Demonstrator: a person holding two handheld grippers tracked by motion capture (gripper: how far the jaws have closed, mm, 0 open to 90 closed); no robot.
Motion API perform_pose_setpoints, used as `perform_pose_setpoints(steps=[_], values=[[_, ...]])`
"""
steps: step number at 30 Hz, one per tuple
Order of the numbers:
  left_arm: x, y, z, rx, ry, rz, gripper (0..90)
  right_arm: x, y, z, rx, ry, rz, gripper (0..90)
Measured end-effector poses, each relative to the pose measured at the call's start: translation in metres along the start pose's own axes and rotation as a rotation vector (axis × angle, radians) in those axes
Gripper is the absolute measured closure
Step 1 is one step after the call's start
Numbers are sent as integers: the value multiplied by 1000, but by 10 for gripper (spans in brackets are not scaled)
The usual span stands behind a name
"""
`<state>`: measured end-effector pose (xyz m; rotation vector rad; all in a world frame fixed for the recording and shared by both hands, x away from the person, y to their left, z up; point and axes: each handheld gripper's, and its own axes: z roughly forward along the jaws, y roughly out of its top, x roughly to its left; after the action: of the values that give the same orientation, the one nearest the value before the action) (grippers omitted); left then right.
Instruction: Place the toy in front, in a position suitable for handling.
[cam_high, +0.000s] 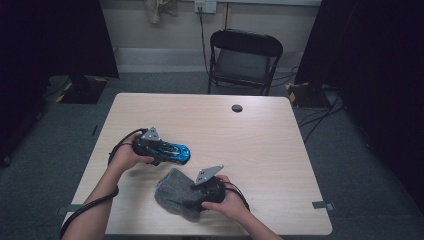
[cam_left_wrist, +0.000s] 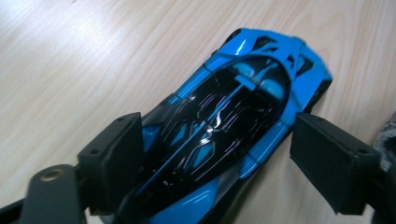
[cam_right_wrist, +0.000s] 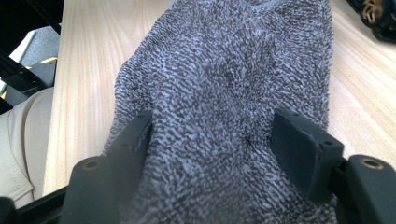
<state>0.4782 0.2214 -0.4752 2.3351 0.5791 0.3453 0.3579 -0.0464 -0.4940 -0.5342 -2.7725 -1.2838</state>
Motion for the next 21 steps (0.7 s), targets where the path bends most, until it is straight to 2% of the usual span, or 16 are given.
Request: perform_pose_setpoints(steps=[8,11,17,21], values=[[-18,21,17,-13,-46,17,205,0,0,0,0,-2,0,328],[-23,26,21,-15,-57,36,209,0,0,0,-1,-1,-3,328],[-26,28,24,-23,-64,51,209,0,0,0,1,-5,-3,329],[-27,26,22,-17,-65,43,189,1,1,0,7,-7,-10,328]])
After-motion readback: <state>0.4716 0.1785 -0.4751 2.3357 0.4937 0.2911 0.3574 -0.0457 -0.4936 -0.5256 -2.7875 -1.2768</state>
